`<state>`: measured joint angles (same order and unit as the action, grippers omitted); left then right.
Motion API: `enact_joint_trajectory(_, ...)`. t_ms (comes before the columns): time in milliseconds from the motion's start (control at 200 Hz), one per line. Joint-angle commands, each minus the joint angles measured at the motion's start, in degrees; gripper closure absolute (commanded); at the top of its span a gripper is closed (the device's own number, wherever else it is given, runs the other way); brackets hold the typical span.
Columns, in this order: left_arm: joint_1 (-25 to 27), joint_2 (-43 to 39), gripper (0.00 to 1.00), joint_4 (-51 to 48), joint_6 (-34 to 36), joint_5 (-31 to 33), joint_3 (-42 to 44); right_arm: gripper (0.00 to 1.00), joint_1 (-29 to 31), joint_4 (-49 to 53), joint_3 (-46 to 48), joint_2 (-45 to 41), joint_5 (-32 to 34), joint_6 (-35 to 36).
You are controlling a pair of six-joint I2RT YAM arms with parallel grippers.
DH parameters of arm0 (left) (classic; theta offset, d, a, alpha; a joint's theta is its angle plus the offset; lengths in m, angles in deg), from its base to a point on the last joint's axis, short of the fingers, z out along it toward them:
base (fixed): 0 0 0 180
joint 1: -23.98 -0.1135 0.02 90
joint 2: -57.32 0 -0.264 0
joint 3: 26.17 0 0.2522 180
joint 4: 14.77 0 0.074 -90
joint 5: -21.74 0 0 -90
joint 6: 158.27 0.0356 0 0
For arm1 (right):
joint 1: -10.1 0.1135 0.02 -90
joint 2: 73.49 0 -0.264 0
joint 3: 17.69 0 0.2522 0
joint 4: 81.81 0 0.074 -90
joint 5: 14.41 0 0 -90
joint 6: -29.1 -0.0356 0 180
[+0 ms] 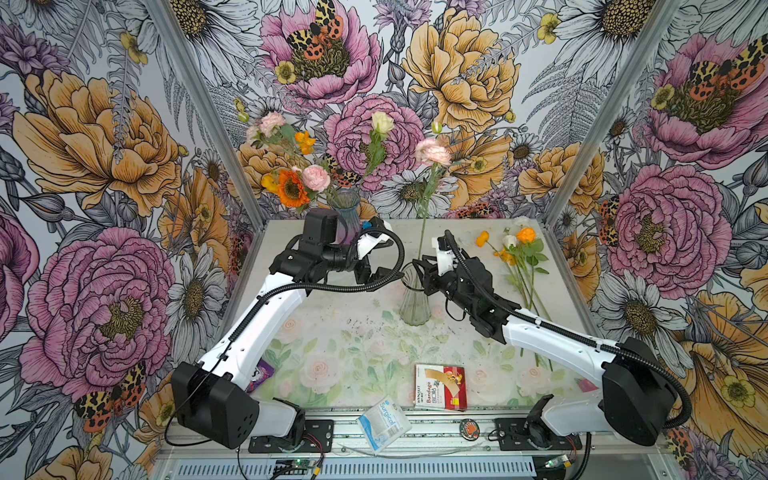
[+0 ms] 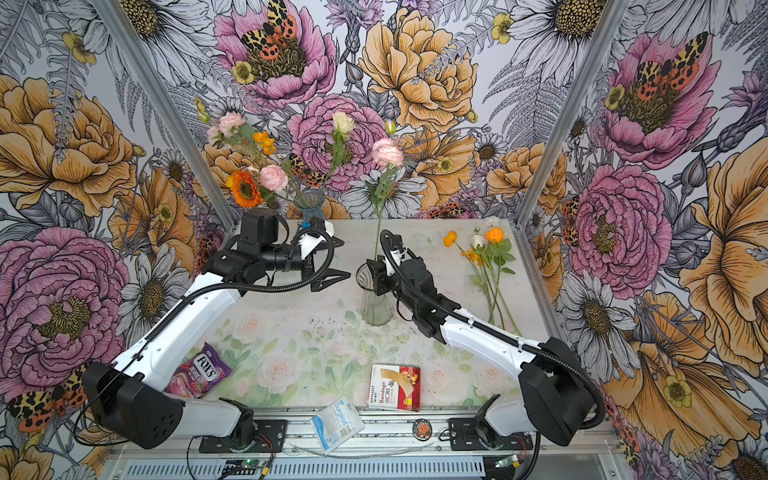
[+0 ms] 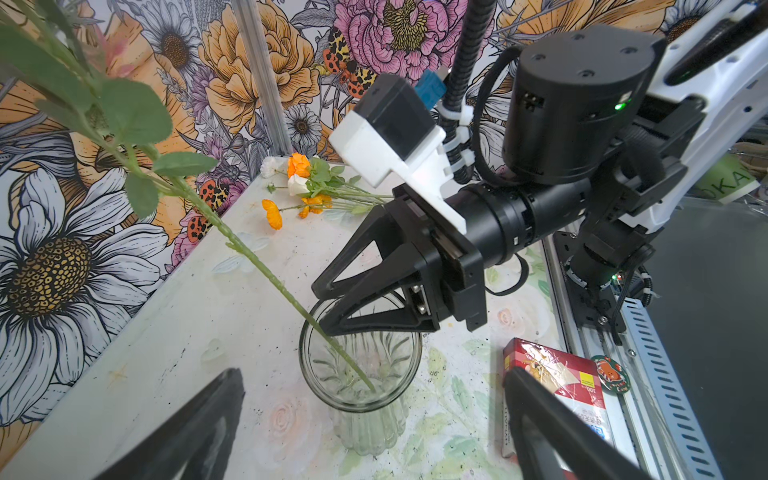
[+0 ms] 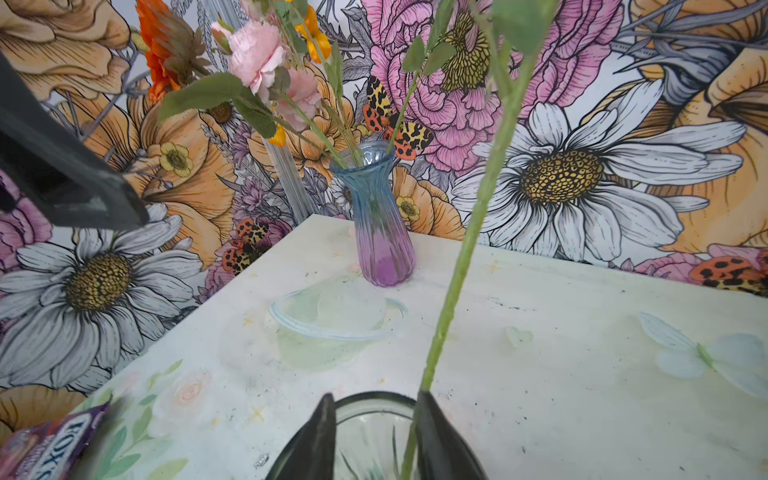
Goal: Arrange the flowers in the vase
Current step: 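Open the right gripper and withdraw it while the left reaches toward the glass vase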
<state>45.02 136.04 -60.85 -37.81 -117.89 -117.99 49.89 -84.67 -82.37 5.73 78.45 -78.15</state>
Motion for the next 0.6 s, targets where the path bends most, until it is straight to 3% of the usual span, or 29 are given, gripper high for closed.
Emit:
enact_joint_trajectory(0,0.44,-0.24,0.01,-0.32,1.01,-1.93,0.55,0.48,0.30,5.21,-3.48,-2.86,1.95,0.28)
enact_joint_trajectory(145,2.23,-0.32,0.01,-0.31,0.92,-1.31,0.53,0.23,-0.37,18.26,-5.33,-8.16,9.91,1.07)
enact_joint_trajectory(215,3.87,-0.34,0.01,-0.34,1.04,0.03,0.50,0.21,-1.84,24.97,-5.60,-11.29,16.13,0.03)
enact_joint_trajectory(315,8.97,0.35,0.01,-0.22,0.77,4.81,-0.28,0.22,-7.28,37.85,-5.82,-15.08,27.06,-7.23)
enact_joint_trajectory(530,27.84,5.98,0.01,4.90,-3.76,25.15,0.60,0.25,-28.24,51.60,-2.40,-13.67,20.33,-9.48)
enact_joint_trajectory(596,32.23,7.72,0.01,8.67,-6.70,28.87,1.64,0.34,-33.06,52.05,-1.50,-10.82,18.44,-9.46)
